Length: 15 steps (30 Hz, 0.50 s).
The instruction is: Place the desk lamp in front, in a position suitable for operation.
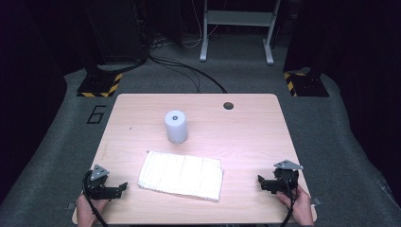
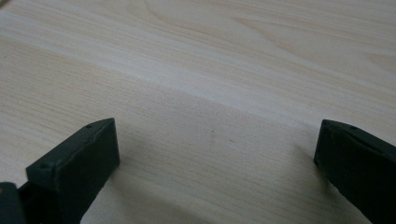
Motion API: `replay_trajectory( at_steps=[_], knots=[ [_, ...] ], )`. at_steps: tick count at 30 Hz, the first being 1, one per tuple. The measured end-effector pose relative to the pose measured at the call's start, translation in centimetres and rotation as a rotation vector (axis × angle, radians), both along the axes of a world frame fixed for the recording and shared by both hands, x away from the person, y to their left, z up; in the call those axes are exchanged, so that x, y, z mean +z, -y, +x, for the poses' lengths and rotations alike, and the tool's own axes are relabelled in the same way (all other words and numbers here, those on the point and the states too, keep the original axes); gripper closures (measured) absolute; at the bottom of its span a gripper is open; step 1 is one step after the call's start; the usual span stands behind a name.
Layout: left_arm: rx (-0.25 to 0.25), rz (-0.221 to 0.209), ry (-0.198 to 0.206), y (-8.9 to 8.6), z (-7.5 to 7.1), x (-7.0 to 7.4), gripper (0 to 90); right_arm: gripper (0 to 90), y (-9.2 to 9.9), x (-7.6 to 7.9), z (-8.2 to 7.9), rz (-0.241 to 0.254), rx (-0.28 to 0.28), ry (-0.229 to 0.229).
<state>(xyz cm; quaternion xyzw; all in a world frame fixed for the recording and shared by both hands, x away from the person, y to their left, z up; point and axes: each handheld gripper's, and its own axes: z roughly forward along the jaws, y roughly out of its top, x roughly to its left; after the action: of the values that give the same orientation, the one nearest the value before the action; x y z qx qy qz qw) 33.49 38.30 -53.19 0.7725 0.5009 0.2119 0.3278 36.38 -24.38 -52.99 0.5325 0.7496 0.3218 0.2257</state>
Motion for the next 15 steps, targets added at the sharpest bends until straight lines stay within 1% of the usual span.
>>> replay_trajectory(
  at_steps=[2,3,5,6,7,8,9,10,12,13,14,15],
  knots=[
    [0.006,-0.004,0.013,0.04,0.05,-0.1,0.1,0.0,0.0,0.0,-0.01,0.001,-0.001,-0.001],
    [0.005,-0.004,0.01,0.03,0.05,-0.08,0.1,0.0,0.11,0.04,-0.1,-0.005,0.016,-0.012],
    [0.006,-0.004,0.01,0.04,0.05,-0.08,0.1,0.0,0.3,0.01,-0.17,-0.005,0.033,-0.001],
    [0.006,-0.004,0.01,0.04,0.05,-0.08,0.0,0.0,0.3,0.01,-0.17,-0.005,0.033,-0.001],
    [0.007,-0.004,0.011,0.05,0.05,-0.09,0.0,0.0,0.48,0.02,-0.23,-0.005,0.049,-0.006],
    [0.006,-0.003,0.011,0.05,0.05,-0.09,0.0,0.0,0.47,0.04,-0.26,-0.007,0.043,-0.011],
    [0.007,-0.003,0.011,0.06,0.06,-0.09,0.0,0.0,0.48,0.06,-0.27,-0.007,0.045,-0.016],
    [0.007,-0.003,0.011,0.06,0.06,-0.09,0.0,0.0,0.57,0.06,-0.15,-0.015,0.058,-0.011],
    [0.008,-0.004,0.011,0.07,0.07,-0.09,0.0,0.0,0.5,0.1,-0.16,-0.01,0.06,-0.014],
    [0.008,-0.004,0.012,0.07,0.07,-0.1,0.0,0.0,0.5,0.14,-0.13,-0.014,0.073,-0.017],
    [0.008,-0.003,0.012,0.07,0.07,-0.1,0.0,0.0,0.41,0.15,-0.16,-0.011,0.074,-0.019],
    [0.008,-0.004,0.012,0.08,0.08,-0.1,0.0,0.0,0.46,0.19,-0.12,-0.018,0.09,-0.021]
  ],
)
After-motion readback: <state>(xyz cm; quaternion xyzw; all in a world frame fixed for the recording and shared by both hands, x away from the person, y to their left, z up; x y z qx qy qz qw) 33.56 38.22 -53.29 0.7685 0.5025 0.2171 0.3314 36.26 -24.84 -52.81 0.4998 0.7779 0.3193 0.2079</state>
